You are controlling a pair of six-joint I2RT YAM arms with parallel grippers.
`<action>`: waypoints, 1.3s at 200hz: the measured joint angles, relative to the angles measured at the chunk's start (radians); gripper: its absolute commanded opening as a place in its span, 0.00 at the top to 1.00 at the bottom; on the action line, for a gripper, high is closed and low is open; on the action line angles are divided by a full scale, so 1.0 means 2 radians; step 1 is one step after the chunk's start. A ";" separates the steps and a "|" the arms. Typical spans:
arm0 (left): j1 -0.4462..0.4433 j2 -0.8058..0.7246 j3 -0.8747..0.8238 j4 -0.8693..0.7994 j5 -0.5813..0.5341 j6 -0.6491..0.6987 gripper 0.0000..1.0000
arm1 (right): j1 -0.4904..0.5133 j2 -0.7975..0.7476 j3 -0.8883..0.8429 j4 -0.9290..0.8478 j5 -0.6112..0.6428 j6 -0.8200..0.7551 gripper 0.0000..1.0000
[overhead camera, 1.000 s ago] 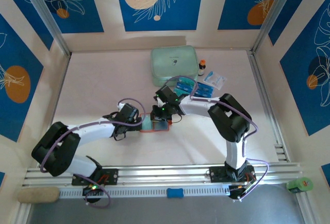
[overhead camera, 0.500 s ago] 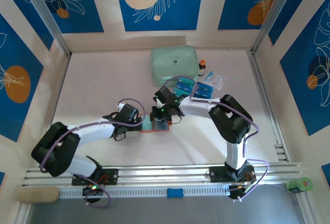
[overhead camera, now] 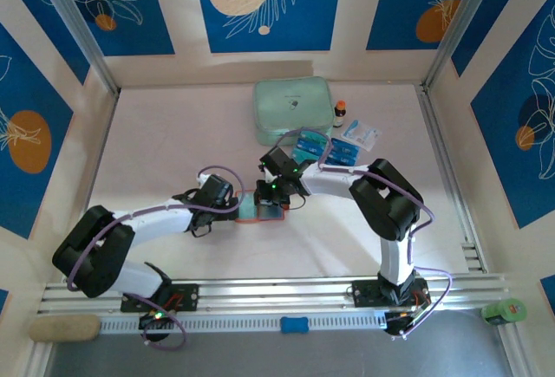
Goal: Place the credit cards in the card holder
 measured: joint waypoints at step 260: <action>0.005 -0.055 0.000 -0.025 0.009 -0.002 0.00 | 0.003 0.012 0.002 0.010 -0.015 0.001 1.00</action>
